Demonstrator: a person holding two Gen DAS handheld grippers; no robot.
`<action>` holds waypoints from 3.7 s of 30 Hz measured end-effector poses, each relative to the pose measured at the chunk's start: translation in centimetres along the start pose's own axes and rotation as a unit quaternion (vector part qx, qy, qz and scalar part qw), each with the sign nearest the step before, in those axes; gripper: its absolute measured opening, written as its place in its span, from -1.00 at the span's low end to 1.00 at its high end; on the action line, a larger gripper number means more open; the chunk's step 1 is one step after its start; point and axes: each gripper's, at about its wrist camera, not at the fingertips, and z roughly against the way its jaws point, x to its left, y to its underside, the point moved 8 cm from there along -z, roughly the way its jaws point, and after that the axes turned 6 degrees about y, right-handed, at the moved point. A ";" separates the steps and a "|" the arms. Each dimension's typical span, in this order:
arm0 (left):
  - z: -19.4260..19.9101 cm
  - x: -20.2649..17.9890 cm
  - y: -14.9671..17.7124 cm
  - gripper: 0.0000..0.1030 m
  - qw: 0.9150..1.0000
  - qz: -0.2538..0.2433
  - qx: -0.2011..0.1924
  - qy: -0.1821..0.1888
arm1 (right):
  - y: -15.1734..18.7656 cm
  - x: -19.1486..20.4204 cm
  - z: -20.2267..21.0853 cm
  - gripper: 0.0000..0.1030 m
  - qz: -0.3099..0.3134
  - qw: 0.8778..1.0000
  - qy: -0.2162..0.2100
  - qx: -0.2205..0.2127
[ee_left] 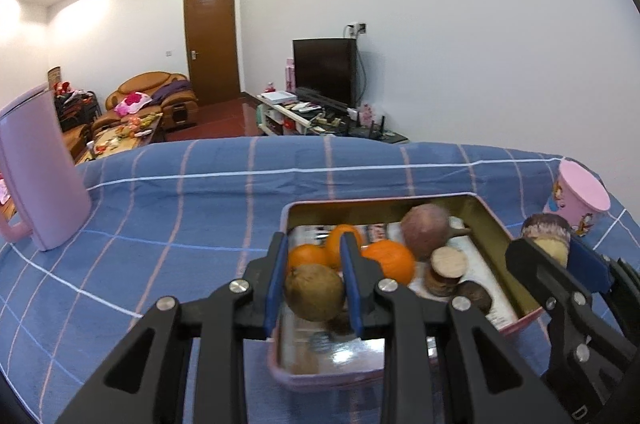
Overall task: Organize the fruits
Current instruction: 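Carry the jar with the right tool and the kiwi with the left tool toward the tin box, then lower the kiwi into the tin box with the left tool while the right tool releases the jar there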
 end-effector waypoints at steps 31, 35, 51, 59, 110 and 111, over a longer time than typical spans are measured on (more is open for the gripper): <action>-3.4 -1.7 -2.1 -0.44 1.000 0.012 0.010 0.019 | -1.8 -3.6 -2.7 -0.15 -0.014 0.999 0.049 0.005; -3.7 -1.4 -1.9 -0.45 0.999 0.020 0.016 0.023 | -2.2 -3.0 -2.7 -0.15 -0.008 0.999 0.045 -0.002; -3.7 -3.9 -1.5 -0.44 0.998 0.005 0.030 0.050 | -2.9 -5.3 -1.4 -0.15 -0.018 0.999 0.050 -0.013; -5.6 -4.5 -2.8 -0.44 0.997 0.007 0.056 0.051 | -3.5 -6.1 -3.1 -0.15 -0.025 0.998 0.053 0.004; -7.0 -6.5 -0.4 -0.46 0.994 -0.079 0.075 0.003 | -2.3 -5.8 -6.2 -0.01 -0.103 0.994 -0.036 0.024; -7.0 -6.7 -0.3 -0.46 0.993 -0.092 0.073 -0.005 | -2.2 -5.9 -6.2 0.01 -0.101 0.994 -0.029 0.023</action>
